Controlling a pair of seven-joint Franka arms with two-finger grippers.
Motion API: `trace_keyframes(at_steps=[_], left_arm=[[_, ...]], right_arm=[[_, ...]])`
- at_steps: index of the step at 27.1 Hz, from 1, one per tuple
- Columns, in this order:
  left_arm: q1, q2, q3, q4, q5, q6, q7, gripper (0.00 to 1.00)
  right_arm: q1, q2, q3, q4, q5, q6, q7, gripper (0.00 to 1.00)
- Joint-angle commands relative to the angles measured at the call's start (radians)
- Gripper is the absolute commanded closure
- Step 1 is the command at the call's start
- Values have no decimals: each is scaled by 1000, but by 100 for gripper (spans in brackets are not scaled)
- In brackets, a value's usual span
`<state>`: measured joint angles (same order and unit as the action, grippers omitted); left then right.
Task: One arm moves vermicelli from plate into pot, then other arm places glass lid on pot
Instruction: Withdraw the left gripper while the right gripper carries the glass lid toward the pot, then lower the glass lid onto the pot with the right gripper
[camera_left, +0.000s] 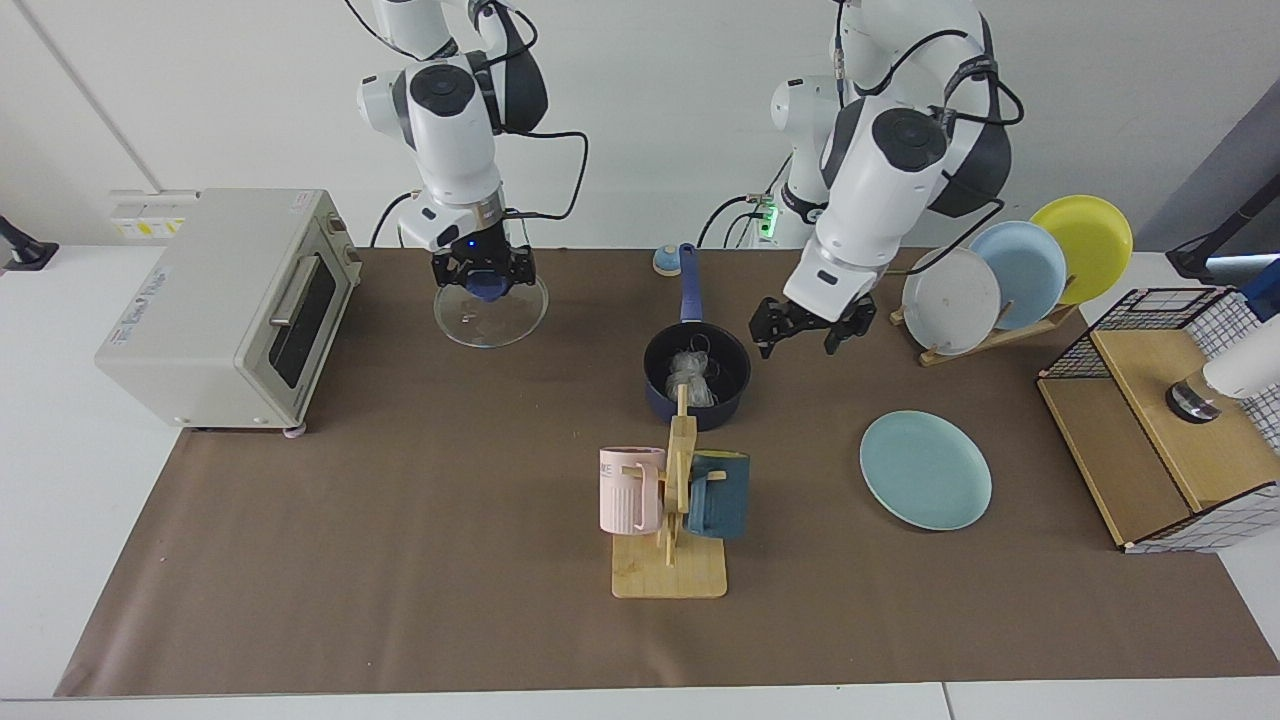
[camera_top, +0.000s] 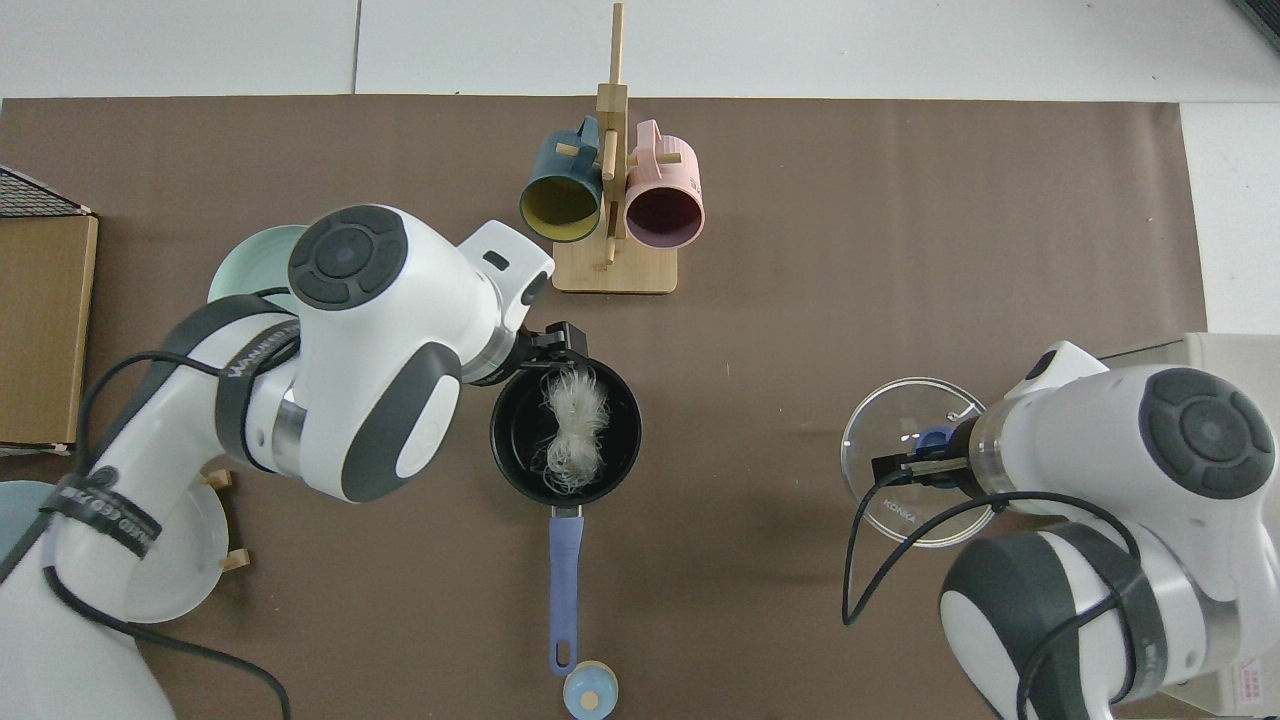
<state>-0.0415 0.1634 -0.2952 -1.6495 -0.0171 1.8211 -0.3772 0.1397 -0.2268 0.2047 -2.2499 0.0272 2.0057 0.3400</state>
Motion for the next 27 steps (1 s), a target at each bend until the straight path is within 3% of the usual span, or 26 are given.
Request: trace_keyframes(at_steps=[1,5,9,15,20,23,27], left_arm=[[-3,-85,111,-3,16,-86,199,0],[-1,-130,208,-4,13,-186,339,0],[9,-156,260,-38,9,-188,403,0],[38,-156,264,-38,11,-177,393,0],[35,-157,266,-38,16,-186,394,0],[32,-156,264,-36,16,-181,391,0],[25,-154,254,-29,16,-181,394,0]], right_arm=[[-6,41,97,65,17,10,167,100],[-6,113,159,145,36,10,276,100],[-6,187,205,233,34,10,372,100],[21,326,260,374,7,10,525,100],[72,440,275,463,-99,-1,671,100],[80,495,303,524,-116,1,715,100],[113,573,305,605,-165,-5,781,100]])
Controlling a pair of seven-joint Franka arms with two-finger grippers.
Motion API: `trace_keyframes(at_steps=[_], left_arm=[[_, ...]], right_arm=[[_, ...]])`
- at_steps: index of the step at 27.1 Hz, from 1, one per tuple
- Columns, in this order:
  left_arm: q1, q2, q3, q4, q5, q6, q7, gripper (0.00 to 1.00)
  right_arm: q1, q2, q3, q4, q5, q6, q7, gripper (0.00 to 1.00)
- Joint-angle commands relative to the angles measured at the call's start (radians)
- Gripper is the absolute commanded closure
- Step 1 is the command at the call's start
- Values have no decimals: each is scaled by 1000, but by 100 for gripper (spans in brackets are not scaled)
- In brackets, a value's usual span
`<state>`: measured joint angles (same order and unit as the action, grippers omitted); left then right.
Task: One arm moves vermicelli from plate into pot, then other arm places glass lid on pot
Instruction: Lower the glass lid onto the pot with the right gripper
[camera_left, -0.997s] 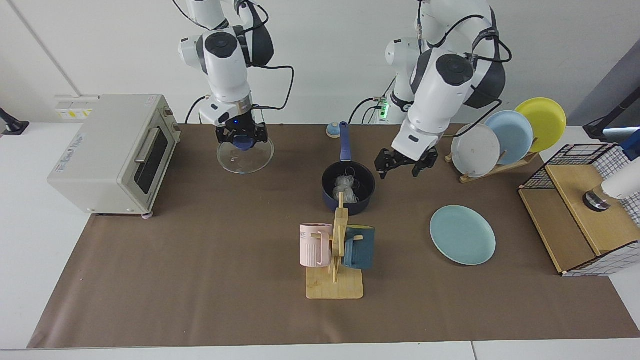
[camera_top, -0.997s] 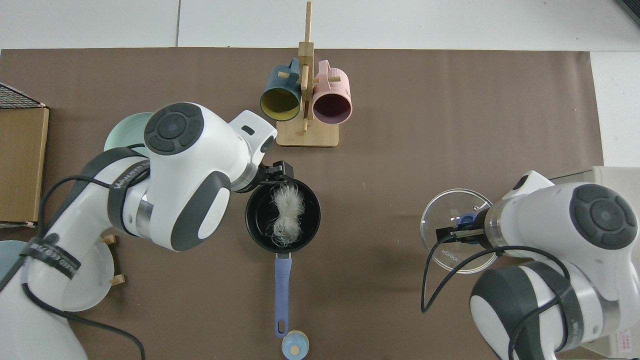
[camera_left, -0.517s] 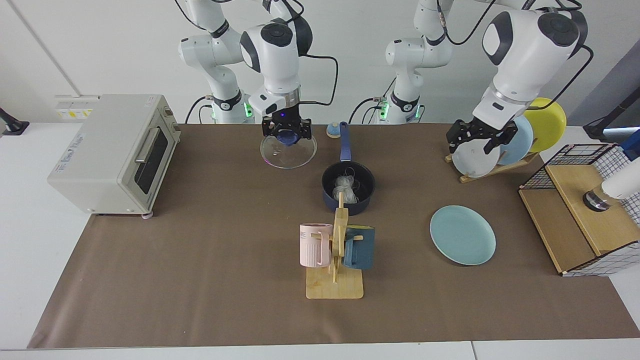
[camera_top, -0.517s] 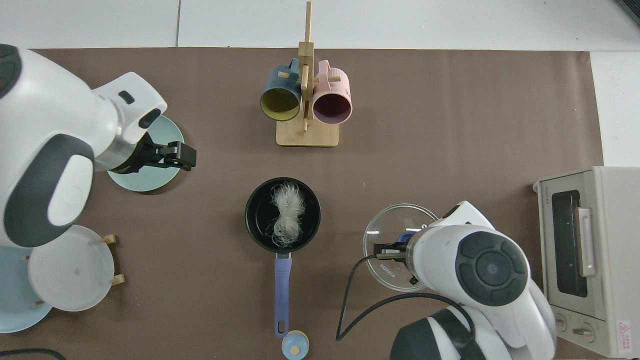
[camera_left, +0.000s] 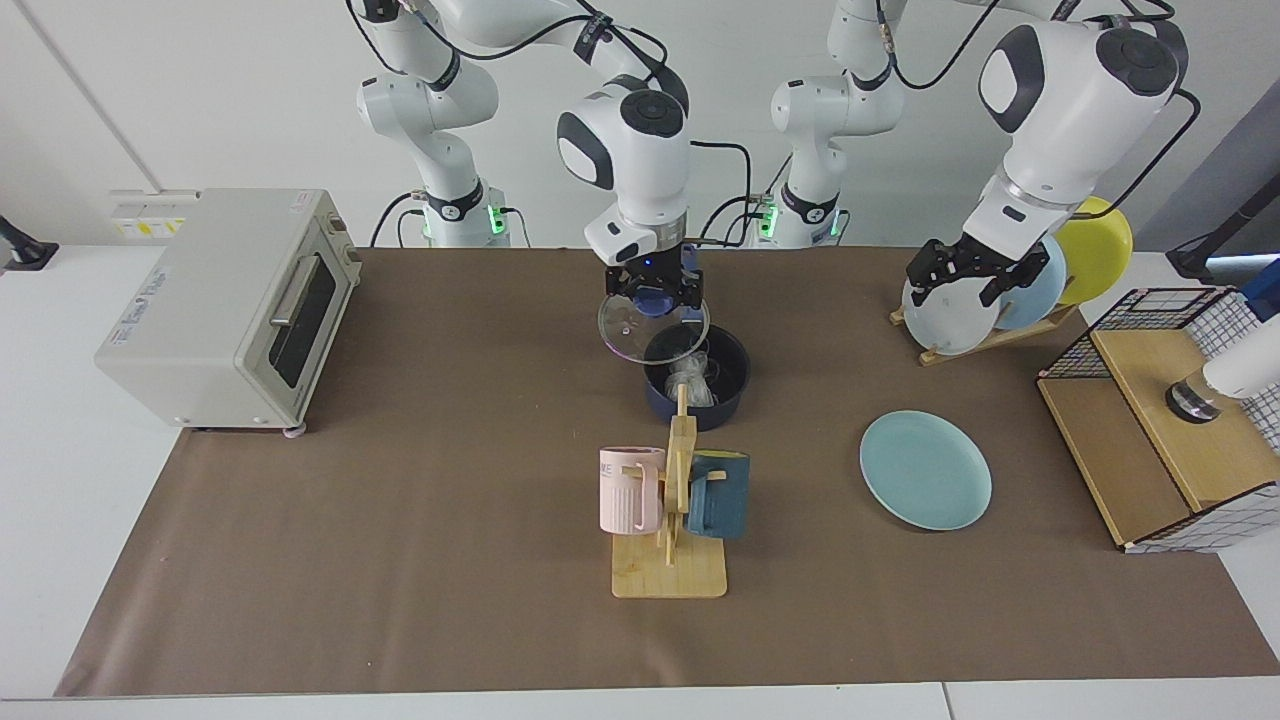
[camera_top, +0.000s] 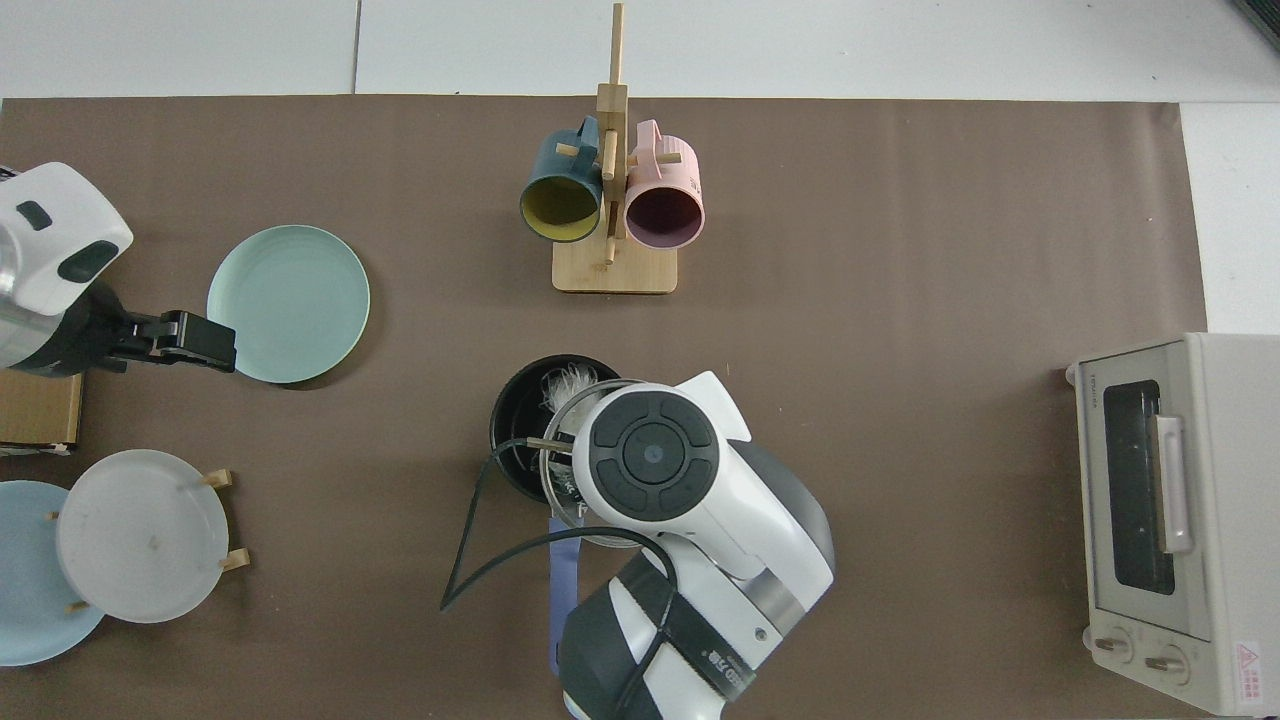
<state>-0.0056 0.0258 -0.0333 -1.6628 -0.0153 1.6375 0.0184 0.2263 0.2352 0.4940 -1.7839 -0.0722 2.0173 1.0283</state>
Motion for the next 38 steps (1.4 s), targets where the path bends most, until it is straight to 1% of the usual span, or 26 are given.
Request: trace_keyframes(at_steps=[1,3,9,11,25,38], left_arm=[[-11,-18,-10,-14,14,2,-2,0],[-11,-18,-11,-14,14,1,-3,0],[-10,-18,-7,-9,14,2,-2,0],[-10,-18,-7,-8,14,2,-2,0],[-10,-20,-11,-5,14,2,-2,0],[-10,-20,-11,-5,14,2,-2,0]], right_arm=[[34,136,15,167,-84,-22,113,100],[47,174,15,210,-113,-40,142,100],[94,301,14,369,-165,-95,156,100],[97,323,14,394,-185,-100,156,100],[110,351,15,380,-238,-74,202,100],[116,348,15,365,-241,-57,237,100]])
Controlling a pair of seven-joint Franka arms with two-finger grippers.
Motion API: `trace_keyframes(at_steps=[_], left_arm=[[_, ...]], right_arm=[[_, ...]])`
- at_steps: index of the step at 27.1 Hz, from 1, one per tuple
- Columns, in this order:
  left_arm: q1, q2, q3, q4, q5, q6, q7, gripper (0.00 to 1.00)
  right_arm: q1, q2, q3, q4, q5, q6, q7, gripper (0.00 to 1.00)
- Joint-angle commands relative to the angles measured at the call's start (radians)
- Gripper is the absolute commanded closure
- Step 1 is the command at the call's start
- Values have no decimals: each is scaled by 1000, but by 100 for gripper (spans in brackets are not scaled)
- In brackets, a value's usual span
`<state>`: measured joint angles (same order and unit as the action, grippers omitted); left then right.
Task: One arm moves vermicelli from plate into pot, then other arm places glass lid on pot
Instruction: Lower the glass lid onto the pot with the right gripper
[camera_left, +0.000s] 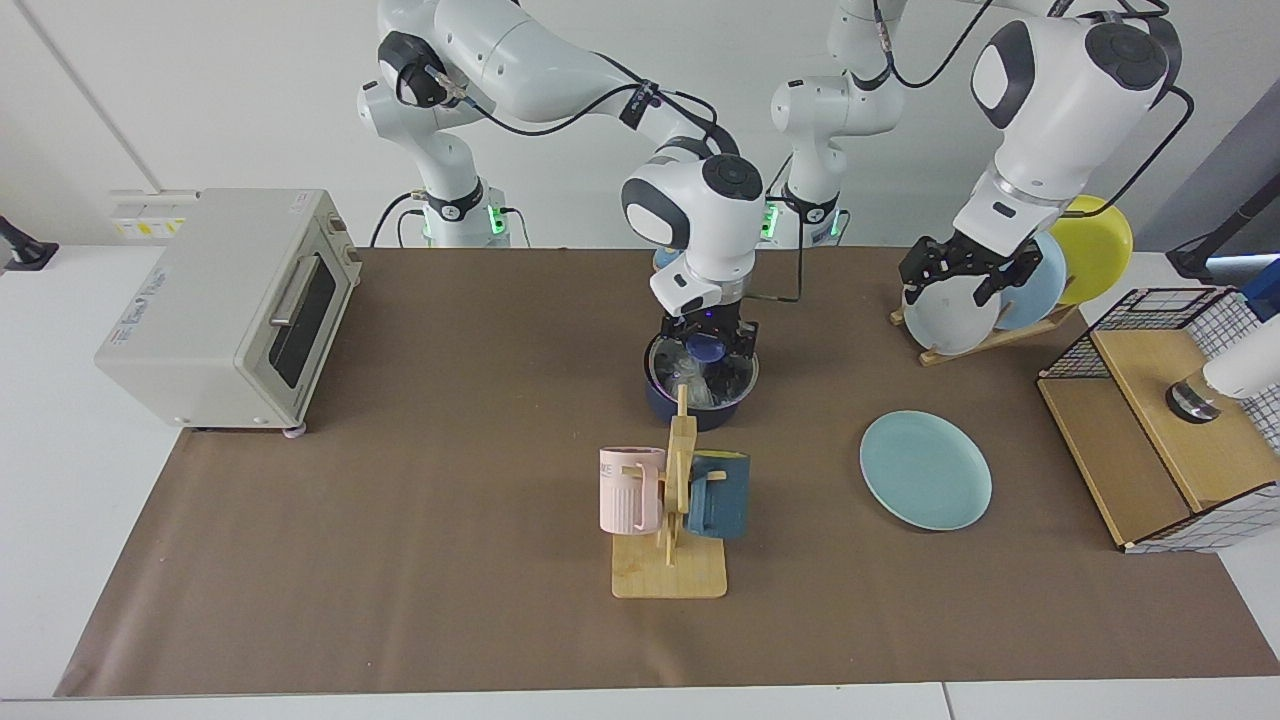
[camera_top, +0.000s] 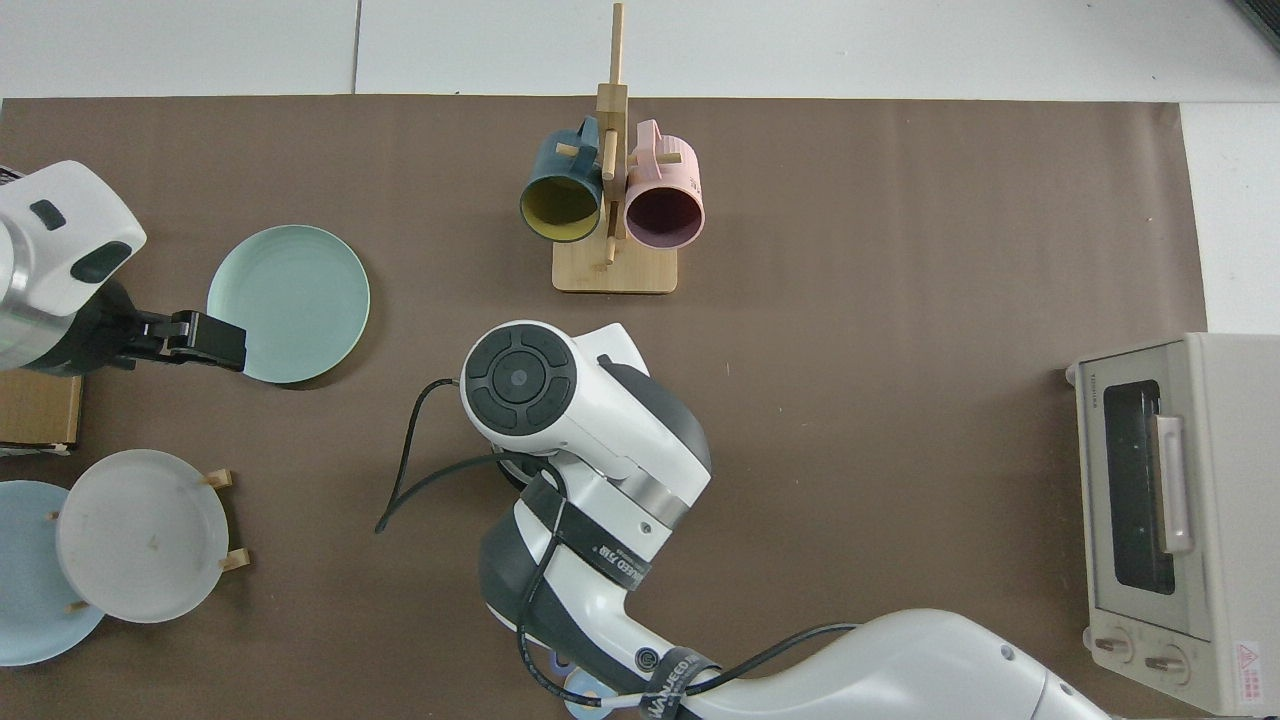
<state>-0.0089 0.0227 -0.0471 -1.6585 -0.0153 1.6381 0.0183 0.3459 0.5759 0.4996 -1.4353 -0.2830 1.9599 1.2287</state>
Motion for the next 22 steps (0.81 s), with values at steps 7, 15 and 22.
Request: trace_keyframes(at_steps=[7,15,22], left_arm=[[-6,-17,4,-9,14,2,-1,0],[-6,-17,4,-9,14,2,-1,0],[-6,-17,4,-6,14,2,-1,0]], right_arm=[[-2,1,11,-10,-30,13,37,100],[-13,-5,11,-36,-28,13,35,100],[-8,-5,11,-42,-27,11,35,100]])
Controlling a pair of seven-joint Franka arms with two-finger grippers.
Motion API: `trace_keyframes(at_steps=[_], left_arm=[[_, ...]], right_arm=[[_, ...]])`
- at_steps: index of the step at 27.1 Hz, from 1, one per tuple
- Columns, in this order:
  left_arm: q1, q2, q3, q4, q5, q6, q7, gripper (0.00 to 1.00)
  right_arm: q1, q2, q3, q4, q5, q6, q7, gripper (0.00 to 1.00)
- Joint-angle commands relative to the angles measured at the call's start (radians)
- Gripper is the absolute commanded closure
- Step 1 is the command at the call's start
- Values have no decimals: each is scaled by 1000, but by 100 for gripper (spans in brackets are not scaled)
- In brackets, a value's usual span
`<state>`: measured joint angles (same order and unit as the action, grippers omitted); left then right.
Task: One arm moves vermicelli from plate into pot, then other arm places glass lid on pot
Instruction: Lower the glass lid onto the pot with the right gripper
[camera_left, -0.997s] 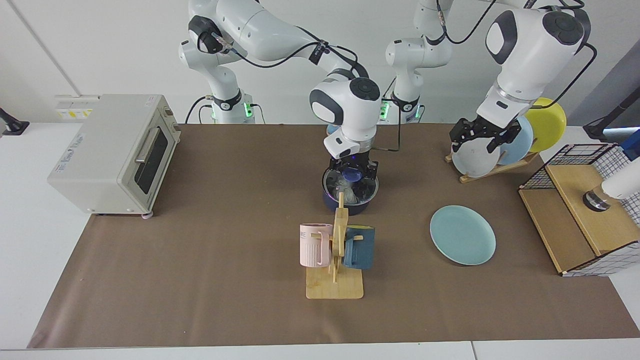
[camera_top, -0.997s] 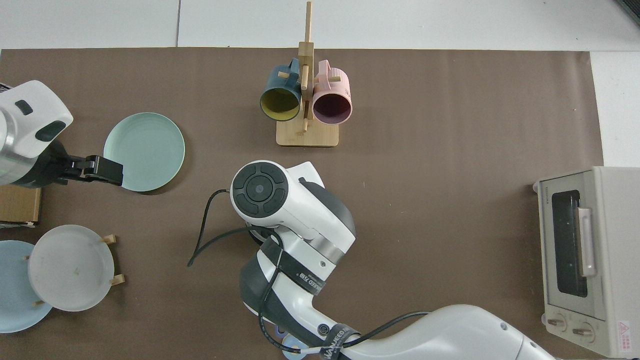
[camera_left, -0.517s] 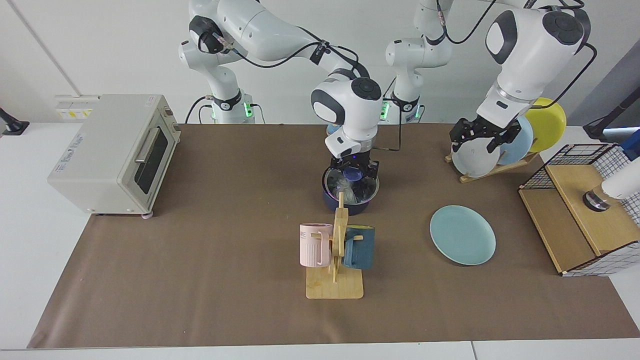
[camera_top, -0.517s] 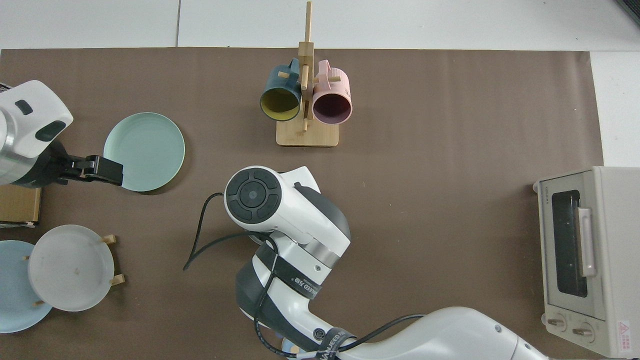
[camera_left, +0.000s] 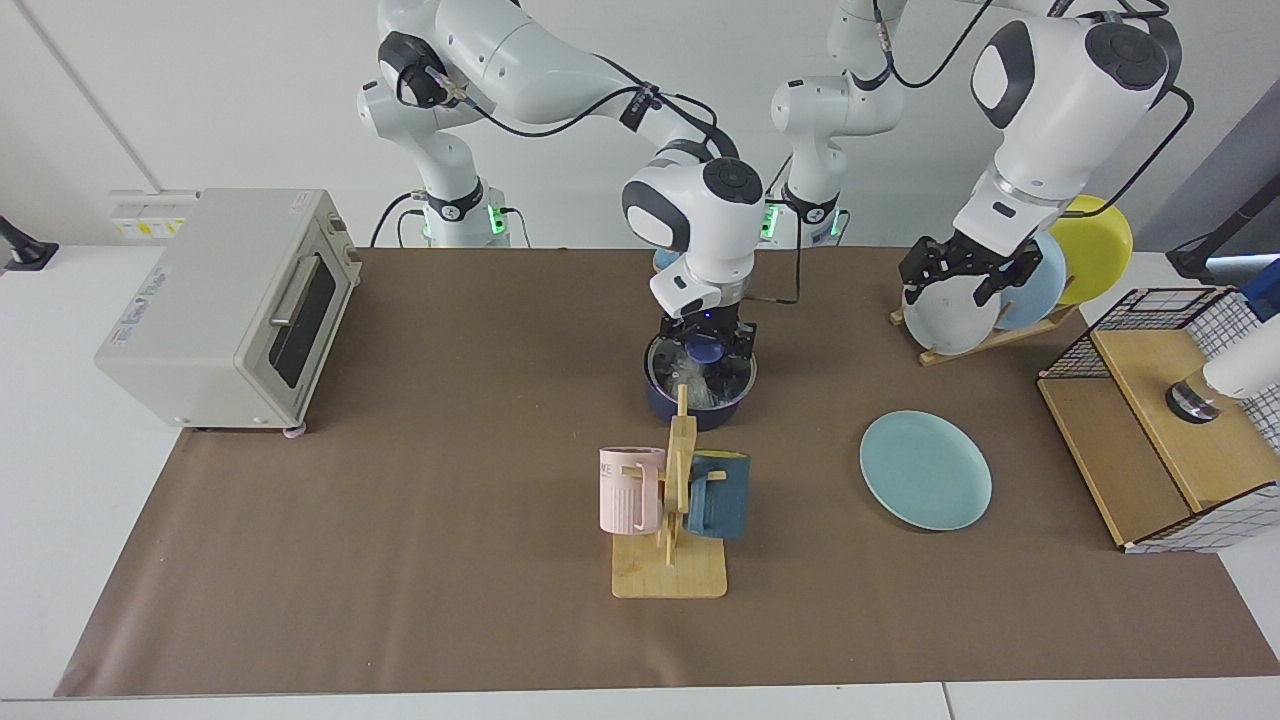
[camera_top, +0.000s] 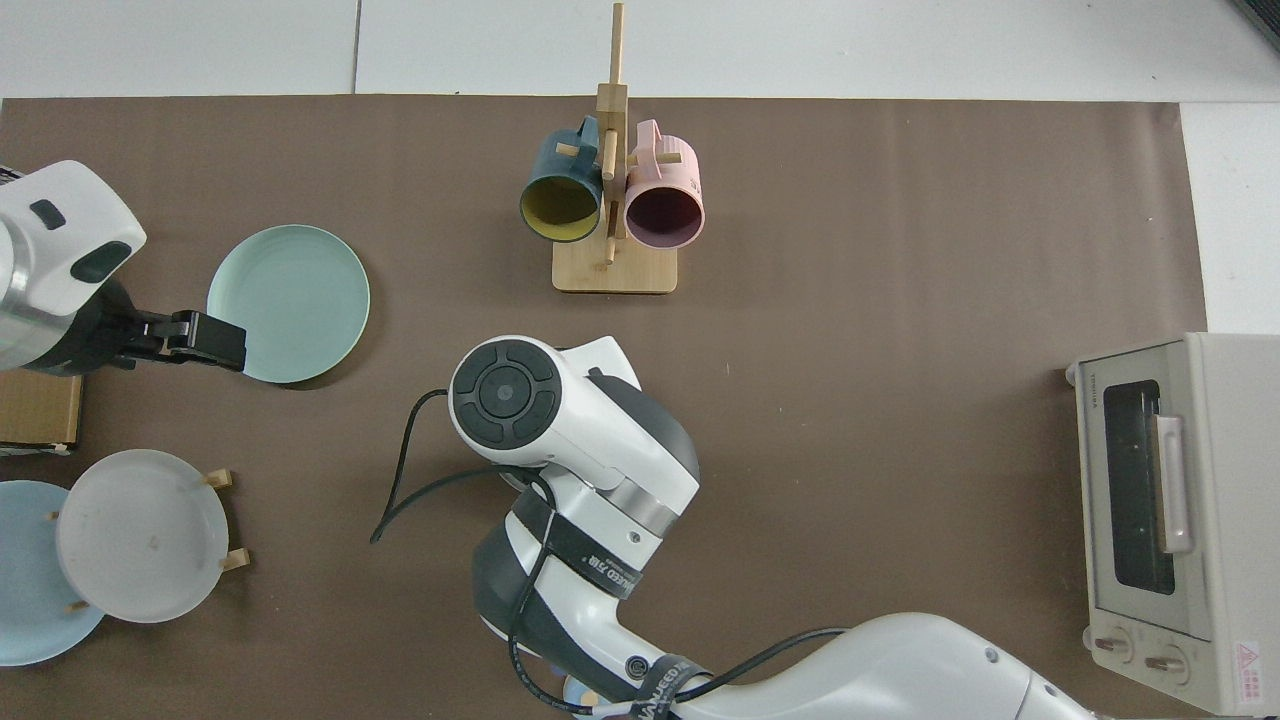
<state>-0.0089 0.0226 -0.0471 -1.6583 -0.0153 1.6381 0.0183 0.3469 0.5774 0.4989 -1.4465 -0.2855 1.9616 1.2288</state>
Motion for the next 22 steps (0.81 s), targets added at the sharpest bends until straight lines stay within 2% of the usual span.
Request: trace_keyframes(at_steps=[1,22], left_arm=[[-6,-17,4,-6,14,2,-1,0],[-3,-18,7,6,14,2,-1,0]], right_arm=[[-8,-7,12,-34,-26,10,35,100],[-19,-7,13,-38,3,-32,35,100]])
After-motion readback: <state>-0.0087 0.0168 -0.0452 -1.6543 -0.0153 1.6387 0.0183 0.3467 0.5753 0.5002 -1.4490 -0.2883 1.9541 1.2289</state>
